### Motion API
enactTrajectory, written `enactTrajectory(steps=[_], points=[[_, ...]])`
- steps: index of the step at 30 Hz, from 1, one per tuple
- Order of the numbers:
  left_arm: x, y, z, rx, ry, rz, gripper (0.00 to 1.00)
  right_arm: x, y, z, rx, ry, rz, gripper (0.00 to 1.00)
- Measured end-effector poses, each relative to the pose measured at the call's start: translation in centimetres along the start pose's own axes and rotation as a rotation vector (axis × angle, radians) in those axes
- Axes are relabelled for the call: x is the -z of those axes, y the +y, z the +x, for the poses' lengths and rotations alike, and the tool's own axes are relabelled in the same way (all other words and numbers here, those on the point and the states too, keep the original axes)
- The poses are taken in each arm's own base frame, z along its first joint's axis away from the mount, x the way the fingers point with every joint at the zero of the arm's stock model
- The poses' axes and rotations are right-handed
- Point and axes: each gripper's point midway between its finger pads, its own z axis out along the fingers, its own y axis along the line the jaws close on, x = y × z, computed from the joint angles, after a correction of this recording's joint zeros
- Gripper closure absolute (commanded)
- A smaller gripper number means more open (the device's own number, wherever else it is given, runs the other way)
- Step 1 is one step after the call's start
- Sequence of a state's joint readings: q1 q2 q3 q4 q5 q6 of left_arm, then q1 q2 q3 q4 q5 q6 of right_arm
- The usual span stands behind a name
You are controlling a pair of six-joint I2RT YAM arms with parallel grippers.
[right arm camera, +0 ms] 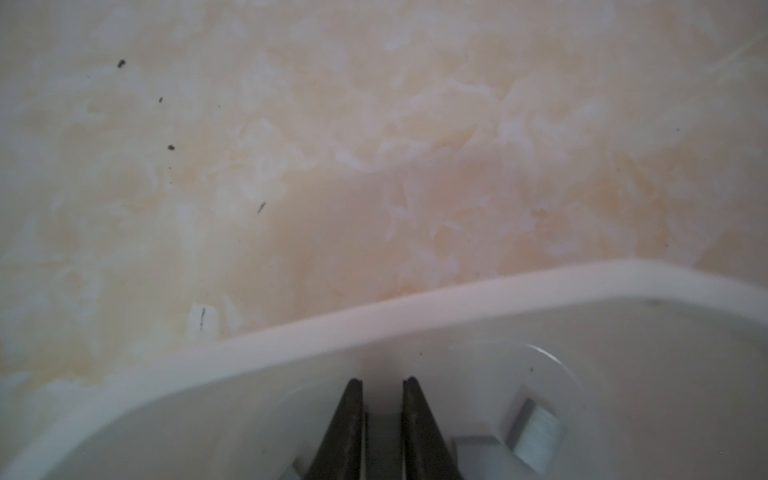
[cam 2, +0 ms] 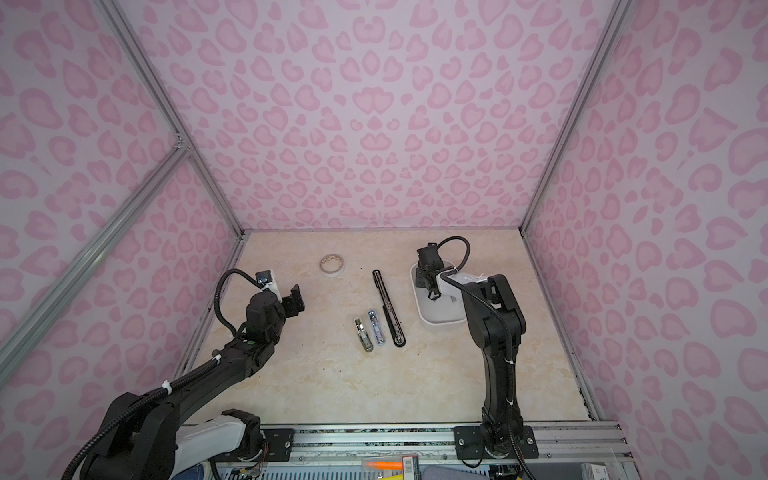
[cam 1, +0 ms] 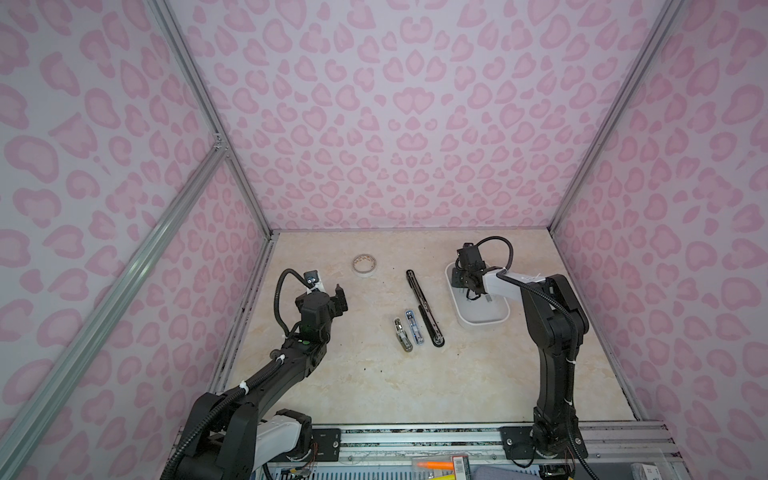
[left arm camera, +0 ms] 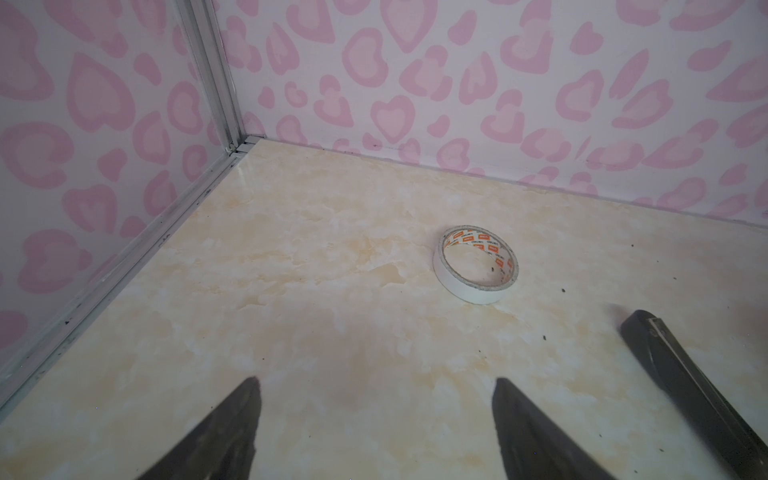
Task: Load the staples into the stapler
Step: 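Lower the right gripper into the tray and grip a staple strip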
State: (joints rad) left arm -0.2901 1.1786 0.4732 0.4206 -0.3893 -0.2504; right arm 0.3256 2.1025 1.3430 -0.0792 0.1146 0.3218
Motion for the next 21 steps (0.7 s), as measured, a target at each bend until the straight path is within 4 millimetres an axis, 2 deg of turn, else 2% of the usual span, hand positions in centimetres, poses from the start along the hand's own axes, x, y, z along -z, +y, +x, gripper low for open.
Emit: enactTrajectory(steps=[10, 16, 21], points=[[0.01, 0.0, -0.02, 0.0, -0.001, 0.0, 0.12, 0.09, 0.48, 0.18, 0.017, 0.003, 0.014, 0.76], [0.01, 0.0, -0.02, 0.0, -0.001, 0.0, 0.12, 0.11, 0.4, 0.16, 0.019, 0.0, 0.024, 0.86], [0.11, 0.06, 0.02, 0.001, -0.002, 0.0, 0.12, 0.1, 0.4, 0.14, 0.022, 0.001, 0.024, 0.88]])
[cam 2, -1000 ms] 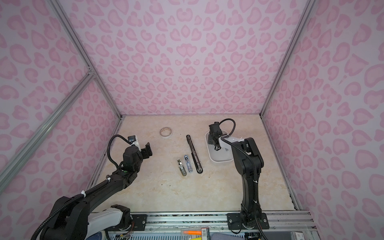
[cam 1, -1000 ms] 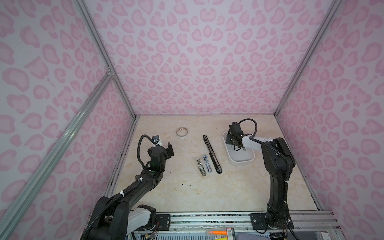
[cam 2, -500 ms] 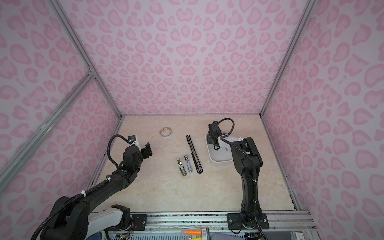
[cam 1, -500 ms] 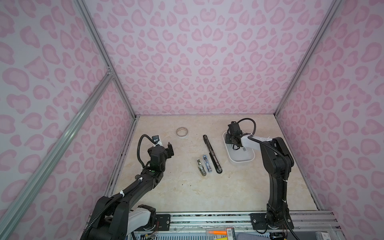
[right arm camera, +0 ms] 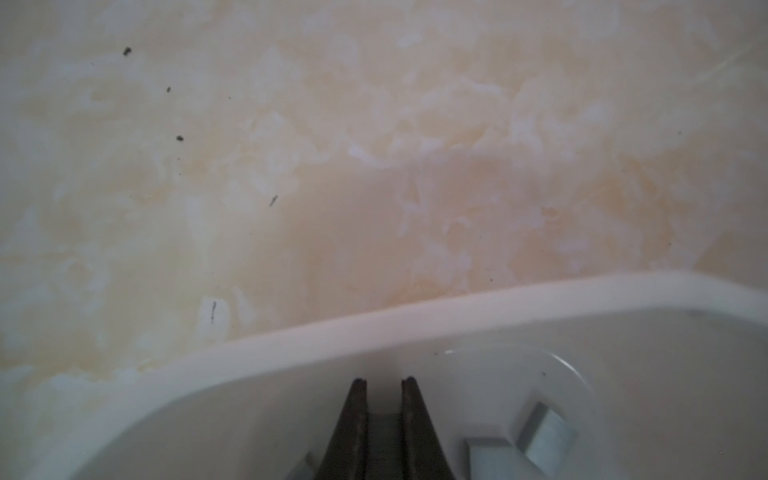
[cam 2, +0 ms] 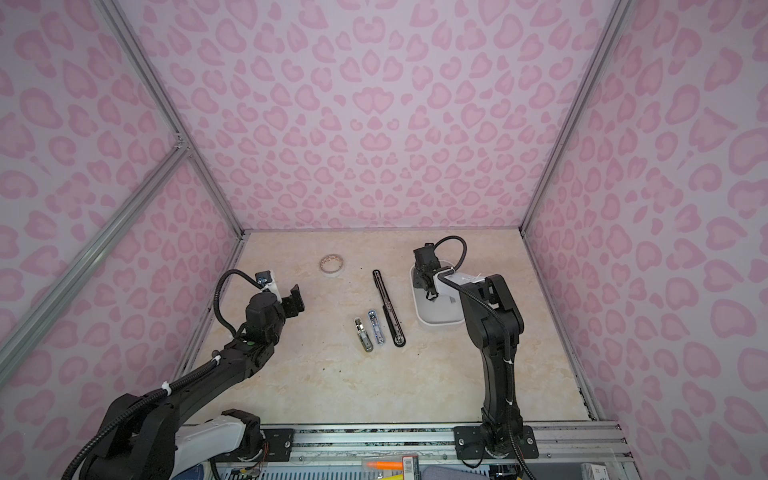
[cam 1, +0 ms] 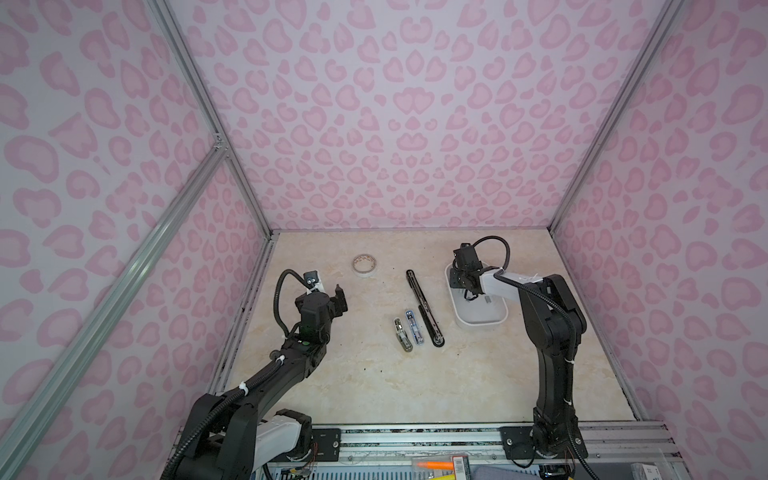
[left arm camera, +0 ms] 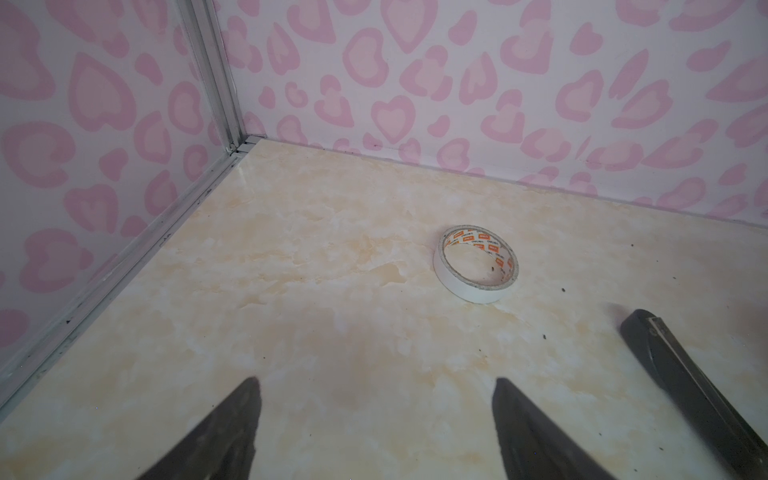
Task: Load the staples into the stapler
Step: 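Lower the right gripper into the tray and grip a staple strip, then lift the grey staple strip and carry it over the long black stapler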
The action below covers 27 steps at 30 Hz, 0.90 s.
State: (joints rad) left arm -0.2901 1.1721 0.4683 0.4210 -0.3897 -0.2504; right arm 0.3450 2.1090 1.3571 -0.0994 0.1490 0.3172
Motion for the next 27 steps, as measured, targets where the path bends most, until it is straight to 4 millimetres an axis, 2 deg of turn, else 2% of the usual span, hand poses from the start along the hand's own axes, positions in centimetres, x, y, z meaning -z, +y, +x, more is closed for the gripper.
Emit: enactTrajectory(steps=[5, 8, 15, 19, 23, 27], points=[[0.0, 0.0, 0.0, -0.001, 0.001, 0.0, 0.12, 0.4, 0.1, -0.1, 0.006, 0.001, -0.009, 0.88], [0.0, 0.0, 0.0, -0.001, 0.001, 0.0, 0.12, 1.5, 0.0, -0.7, 0.011, -0.016, -0.017, 0.88], [0.0, -0.4, 0.1, -0.002, 0.005, 0.023, 0.11, 6.1, -0.6, -1.4, 0.021, -0.087, -0.059, 0.9], [0.2, -1.3, 0.3, -0.013, 0.01, 0.08, 0.1, 8.7, -0.6, -0.7, 0.041, -0.13, -0.093, 0.9], [0.9, -1.9, 0.7, -0.014, -0.005, 0.141, 0.04, 11.7, 0.3, 0.7, 0.071, -0.166, -0.139, 0.91], [1.6, -2.7, 1.5, -0.018, -0.02, 0.216, 0.04, 14.8, 2.2, 2.1, 0.11, -0.213, -0.201, 0.91]])
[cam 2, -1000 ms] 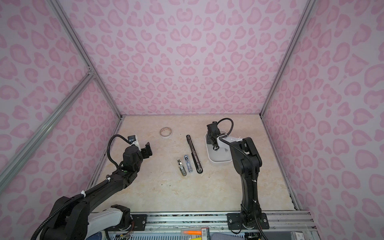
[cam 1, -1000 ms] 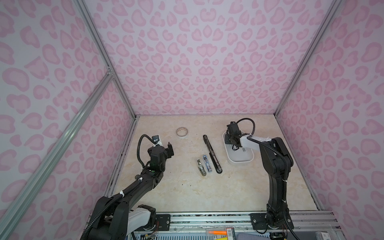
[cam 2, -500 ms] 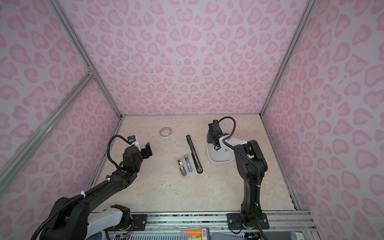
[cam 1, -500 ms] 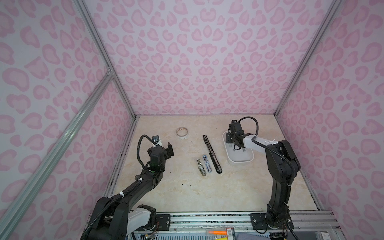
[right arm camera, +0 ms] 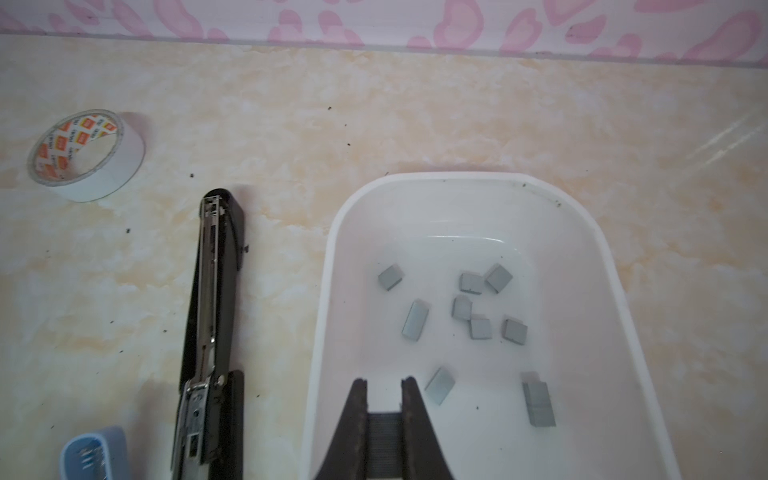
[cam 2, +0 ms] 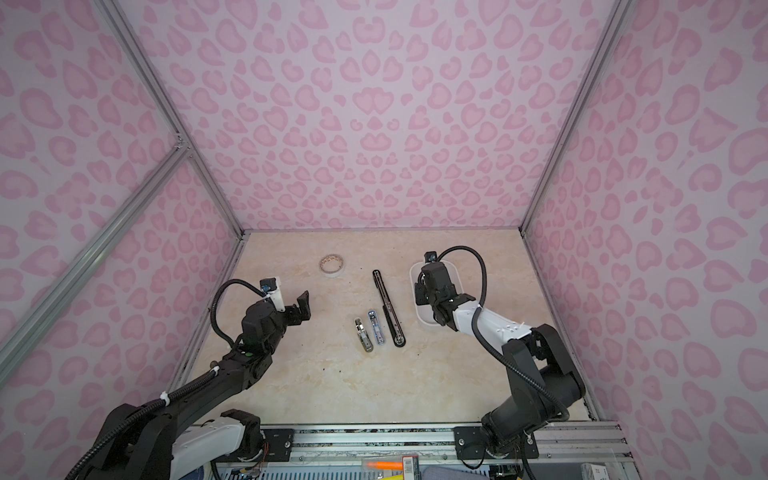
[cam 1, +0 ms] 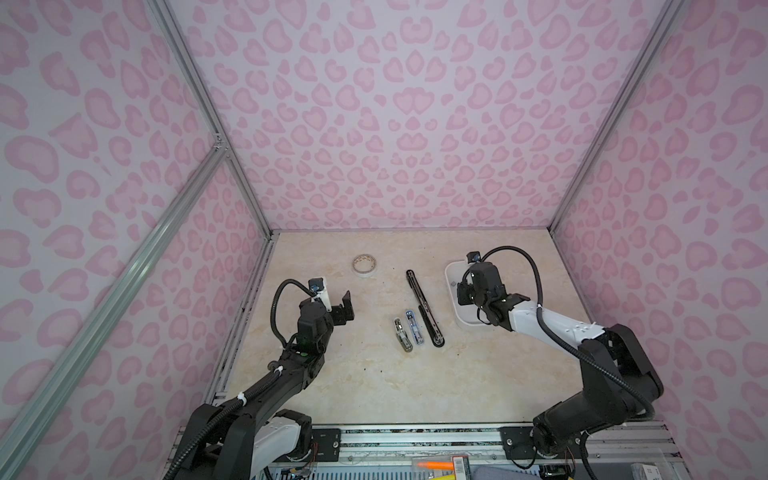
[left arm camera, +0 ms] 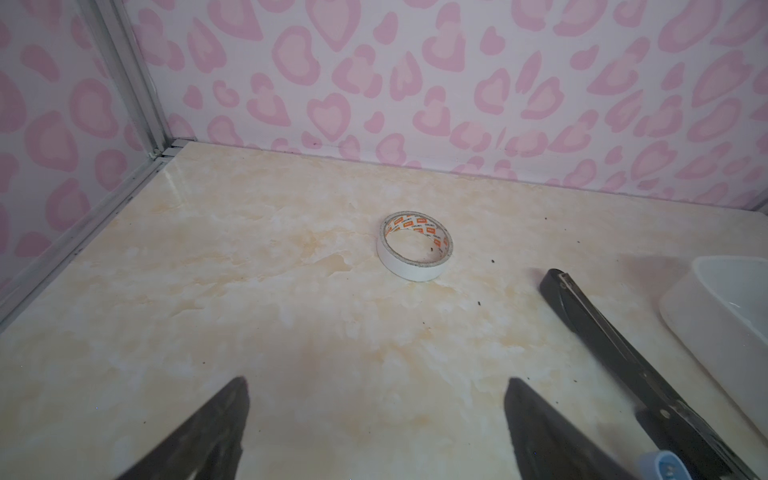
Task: Load the staples into the stapler
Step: 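Lift the grey staple strip and carry it over the long black stapler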
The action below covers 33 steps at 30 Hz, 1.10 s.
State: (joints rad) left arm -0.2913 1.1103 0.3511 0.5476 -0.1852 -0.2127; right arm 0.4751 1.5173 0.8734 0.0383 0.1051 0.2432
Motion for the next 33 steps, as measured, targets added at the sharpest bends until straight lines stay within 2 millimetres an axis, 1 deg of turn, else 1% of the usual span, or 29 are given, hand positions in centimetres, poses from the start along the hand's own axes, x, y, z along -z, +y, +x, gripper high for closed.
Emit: enactTrajectory(steps=[2, 5, 9, 10, 12, 15, 16, 18, 19, 20, 21, 22, 24, 26, 28, 30, 33], points=[[0.2, -0.4, 0.0, -0.002, -0.008, 0.028, 0.04, 1.3, 1.8, 0.4, 0.026, -0.012, -0.046, 0.91], [1.0, -1.0, -0.5, 0.005, -0.037, 0.069, 0.04, 3.2, 4.7, 1.3, 0.066, -0.028, -0.115, 0.91], [3.2, -1.9, -0.5, 0.066, -0.055, 0.142, 0.05, 5.0, 7.9, 3.1, 0.129, -0.023, -0.182, 0.91], [3.8, -2.1, -0.5, 0.084, -0.051, 0.162, 0.02, 5.4, 8.4, 3.6, 0.14, -0.022, -0.197, 0.91], [5.1, -2.7, -0.5, 0.098, -0.038, 0.198, 0.03, 5.9, 8.6, 4.5, 0.146, -0.014, -0.211, 0.92], [7.0, -2.8, -0.5, 0.118, -0.039, 0.22, 0.03, 6.3, 8.5, 6.4, 0.14, 0.012, -0.234, 0.92], [7.5, -2.9, -0.2, 0.125, -0.054, 0.239, 0.03, 6.5, 8.7, 6.8, 0.145, 0.016, -0.245, 0.92], [8.3, -3.1, 1.6, 0.126, -0.064, 0.28, 0.03, 6.9, 9.3, 7.3, 0.148, 0.024, -0.28, 0.94], [8.5, -3.0, 2.9, 0.136, -0.051, 0.284, 0.03, 7.2, 9.5, 7.2, 0.143, 0.017, -0.289, 0.93], [8.6, -2.8, 3.8, 0.148, -0.034, 0.279, 0.03, 7.4, 9.9, 7.0, 0.138, 0.011, -0.302, 0.93], [8.7, -2.7, 4.2, 0.155, -0.025, 0.276, 0.03, 7.8, 10.4, 6.9, 0.137, 0.007, -0.321, 0.94], [8.9, -2.6, 3.9, 0.159, -0.042, 0.278, 0.03, 8.1, 10.8, 6.5, 0.133, 0.004, -0.331, 0.96], [9.2, -2.8, 3.1, 0.168, -0.085, 0.294, 0.03, 8.7, 11.5, 5.5, 0.107, -0.001, -0.344, 0.95], [9.1, -2.8, 3.4, 0.171, -0.076, 0.295, 0.02, 9.5, 12.3, 4.1, 0.068, -0.011, -0.36, 0.95], [9.1, -2.9, 3.6, 0.176, -0.066, 0.303, 0.03, 10.3, 13.1, 3.3, 0.038, -0.015, -0.38, 0.96], [9.1, -3.0, 3.7, 0.174, -0.058, 0.308, 0.03, 10.6, 13.4, 3.5, 0.023, 0.002, -0.386, 0.96], [9.1, -3.1, 3.6, 0.176, -0.063, 0.31, 0.03, 10.0, 12.8, 5.6, 0.025, 0.07, -0.366, 0.96]])
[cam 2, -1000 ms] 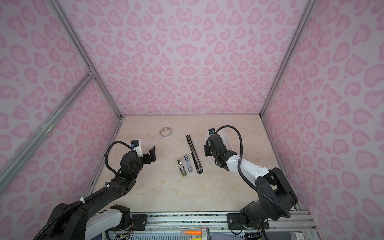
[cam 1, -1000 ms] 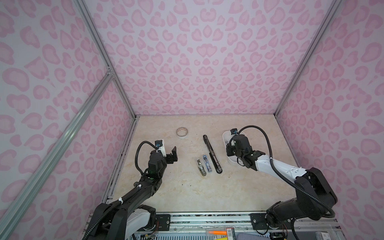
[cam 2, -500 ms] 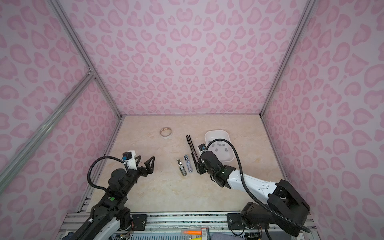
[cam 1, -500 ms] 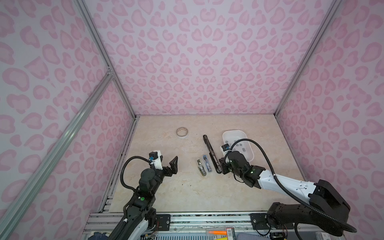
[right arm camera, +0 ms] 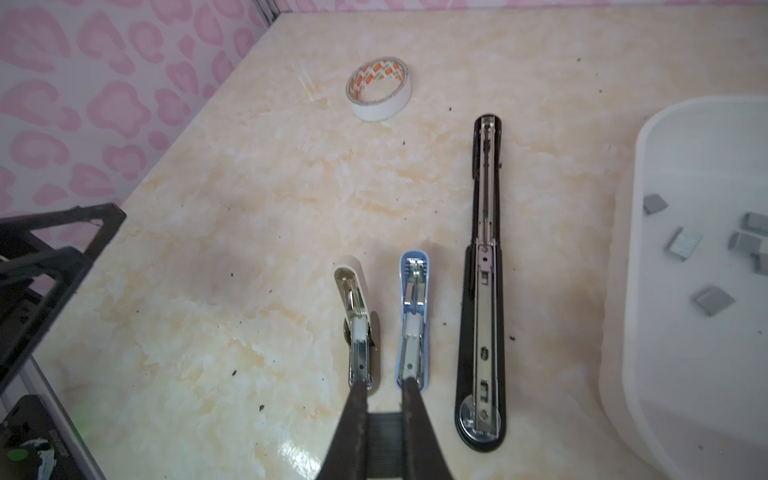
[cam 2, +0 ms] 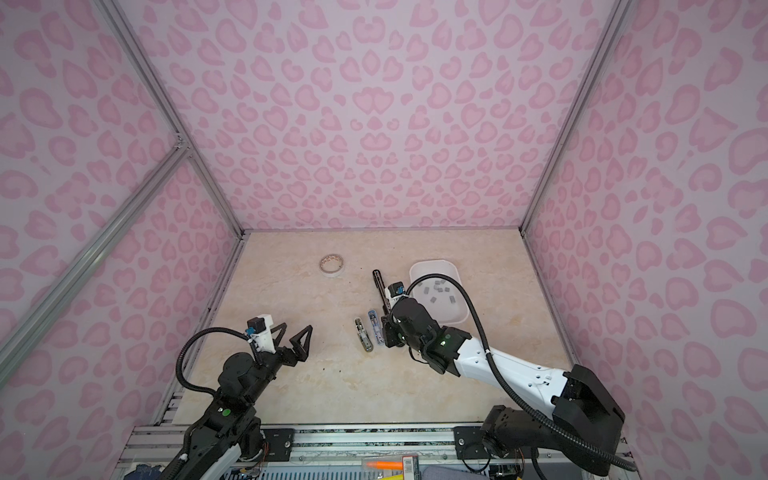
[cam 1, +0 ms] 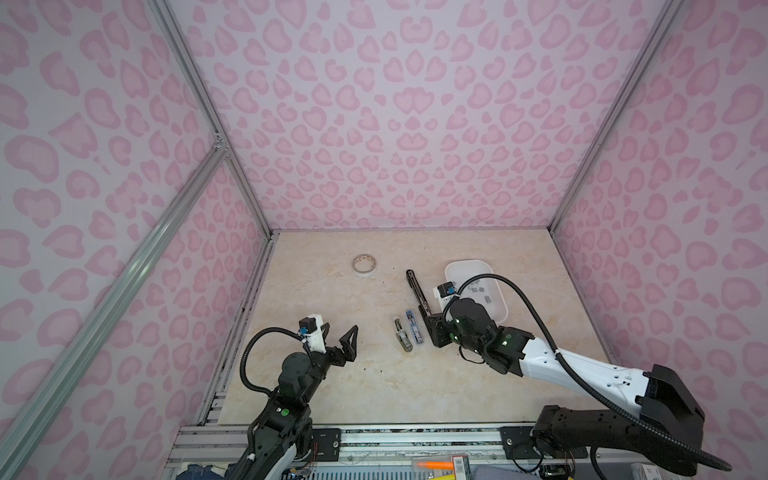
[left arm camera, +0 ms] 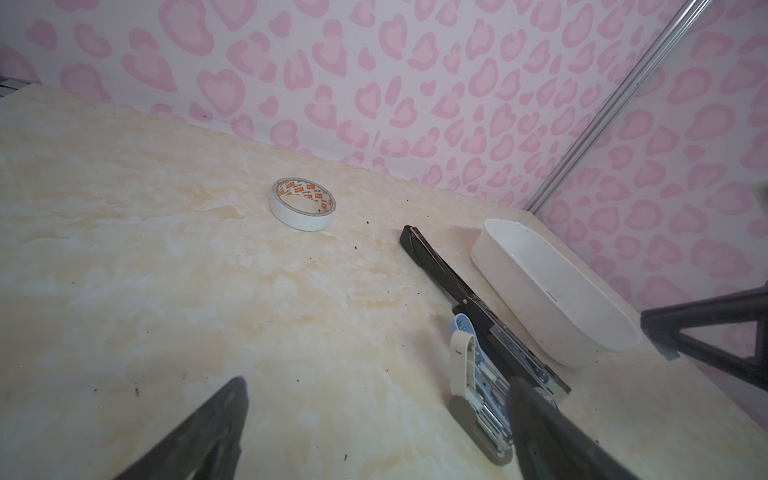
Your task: Load the staples into the stapler
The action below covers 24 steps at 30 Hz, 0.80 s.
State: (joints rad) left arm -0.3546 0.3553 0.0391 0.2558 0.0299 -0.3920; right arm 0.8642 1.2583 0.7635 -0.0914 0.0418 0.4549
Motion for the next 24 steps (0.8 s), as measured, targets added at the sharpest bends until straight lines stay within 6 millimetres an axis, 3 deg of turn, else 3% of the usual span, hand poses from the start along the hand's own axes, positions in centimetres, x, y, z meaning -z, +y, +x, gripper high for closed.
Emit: enactTrajectory(steps=[3, 7, 15, 24], points=[[0.1, -0.1, -0.3, 0.003, -0.014, 0.006, 0.03, -0.1, -0.7, 1.5, 0.023, 0.079, 0.03, 0.96], [0.0, -0.2, 0.1, 0.003, 0.0, 0.017, 0.03, -0.2, -1.1, 1.4, 0.082, 0.086, 0.061, 0.95], [-0.2, -0.1, 0.8, 0.0, 0.031, 0.014, 0.03, -3.6, -2.5, 4.1, 0.146, 0.166, 0.12, 0.96], [-0.2, 0.0, 0.3, -0.005, 0.008, 0.006, 0.03, -5.7, -4.4, 4.3, 0.155, 0.19, 0.182, 0.94]])
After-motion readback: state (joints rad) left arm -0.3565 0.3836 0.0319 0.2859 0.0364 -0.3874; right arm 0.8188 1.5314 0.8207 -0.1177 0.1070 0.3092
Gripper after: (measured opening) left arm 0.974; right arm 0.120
